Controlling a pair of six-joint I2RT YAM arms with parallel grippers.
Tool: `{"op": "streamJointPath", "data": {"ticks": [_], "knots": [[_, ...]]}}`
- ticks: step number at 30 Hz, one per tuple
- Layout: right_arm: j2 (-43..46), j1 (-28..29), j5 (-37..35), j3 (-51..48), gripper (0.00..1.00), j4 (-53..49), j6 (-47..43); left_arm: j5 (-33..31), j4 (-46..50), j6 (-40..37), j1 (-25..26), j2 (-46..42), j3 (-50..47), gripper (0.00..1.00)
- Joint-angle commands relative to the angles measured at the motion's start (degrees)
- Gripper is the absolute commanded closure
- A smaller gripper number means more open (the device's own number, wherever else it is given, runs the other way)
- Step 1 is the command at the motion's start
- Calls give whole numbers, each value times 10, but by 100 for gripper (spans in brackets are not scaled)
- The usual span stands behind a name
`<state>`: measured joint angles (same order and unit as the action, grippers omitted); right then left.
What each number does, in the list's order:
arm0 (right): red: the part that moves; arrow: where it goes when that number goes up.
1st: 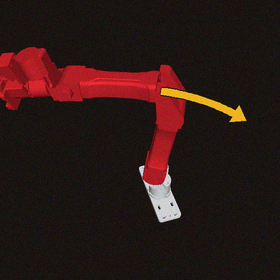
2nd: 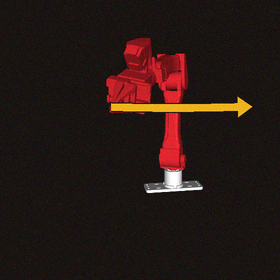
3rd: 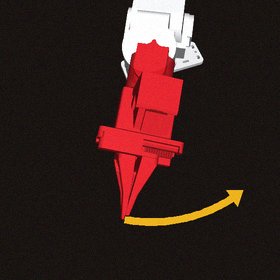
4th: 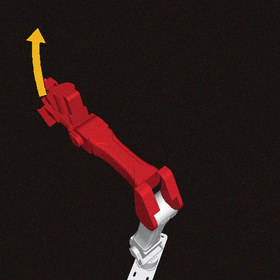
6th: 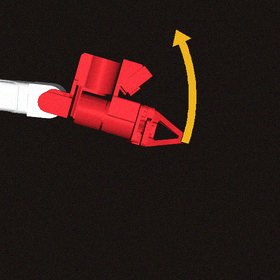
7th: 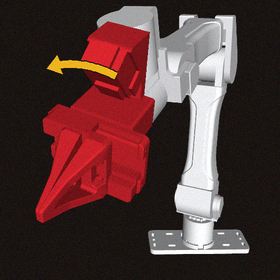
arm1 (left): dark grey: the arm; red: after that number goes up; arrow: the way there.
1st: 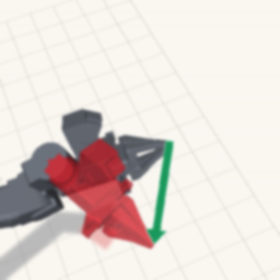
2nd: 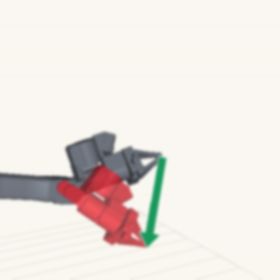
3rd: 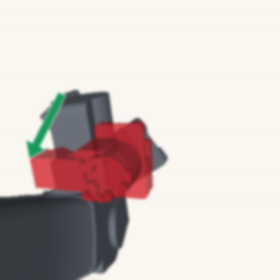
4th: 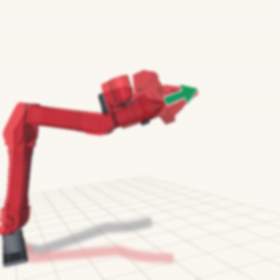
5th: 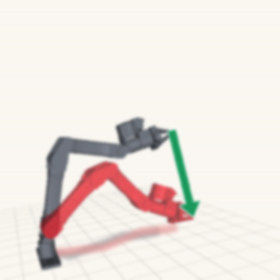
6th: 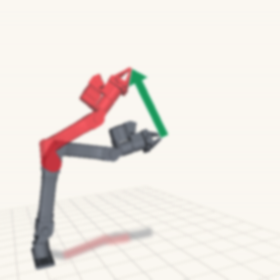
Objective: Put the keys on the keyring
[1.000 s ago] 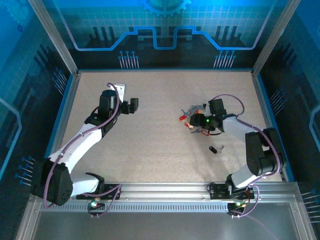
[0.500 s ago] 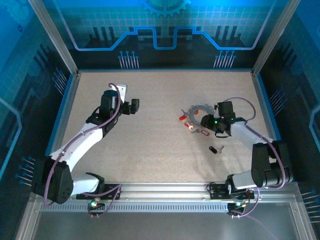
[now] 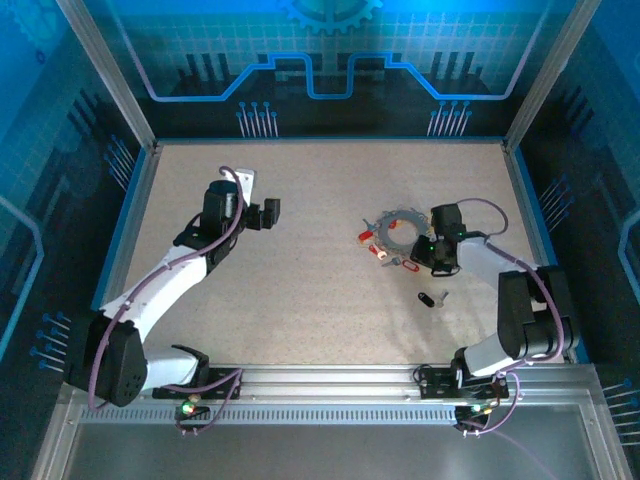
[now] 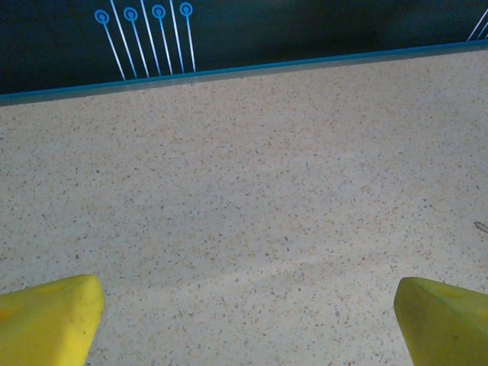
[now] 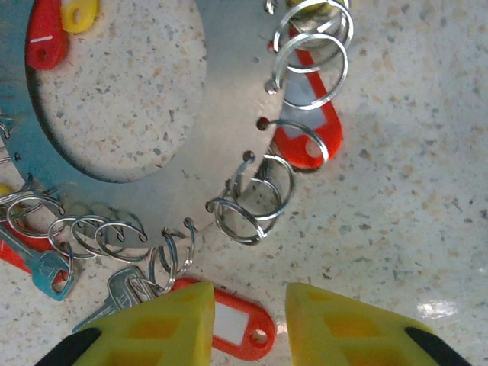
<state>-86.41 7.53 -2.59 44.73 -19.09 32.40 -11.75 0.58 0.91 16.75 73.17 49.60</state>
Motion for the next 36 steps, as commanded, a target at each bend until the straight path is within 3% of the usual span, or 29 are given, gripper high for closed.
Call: {"op": "streamJointPath", "data": {"ticks": [1, 7, 10, 13, 20, 25, 29, 36], "knots": [[-22, 22, -61, 31, 69, -26, -14, 4, -7, -14, 5, 7, 4, 1], [-50, 34, -77, 53, 71, -25, -16, 9, -6, -14, 5, 9, 6, 1], [-37, 29, -75, 54, 67, -22, -18, 0, -13, -17, 6, 6, -1, 1], [-34, 14, -44, 53, 60, 1, -25, 2, -14, -18, 6, 7, 0, 1], [-50, 9, 19, 42, 58, 36, -29, 4, -14, -17, 6, 7, 0, 1], [-58, 9, 6, 46, 57, 34, -30, 2, -19, -19, 6, 5, -5, 1], [-65, 10, 0, 53, 46, 26, -33, 11, -7, -20, 8, 7, 5, 1], [-52, 10, -8, 48, 44, 27, -38, 10, -8, -21, 12, 9, 5, 1]]}}
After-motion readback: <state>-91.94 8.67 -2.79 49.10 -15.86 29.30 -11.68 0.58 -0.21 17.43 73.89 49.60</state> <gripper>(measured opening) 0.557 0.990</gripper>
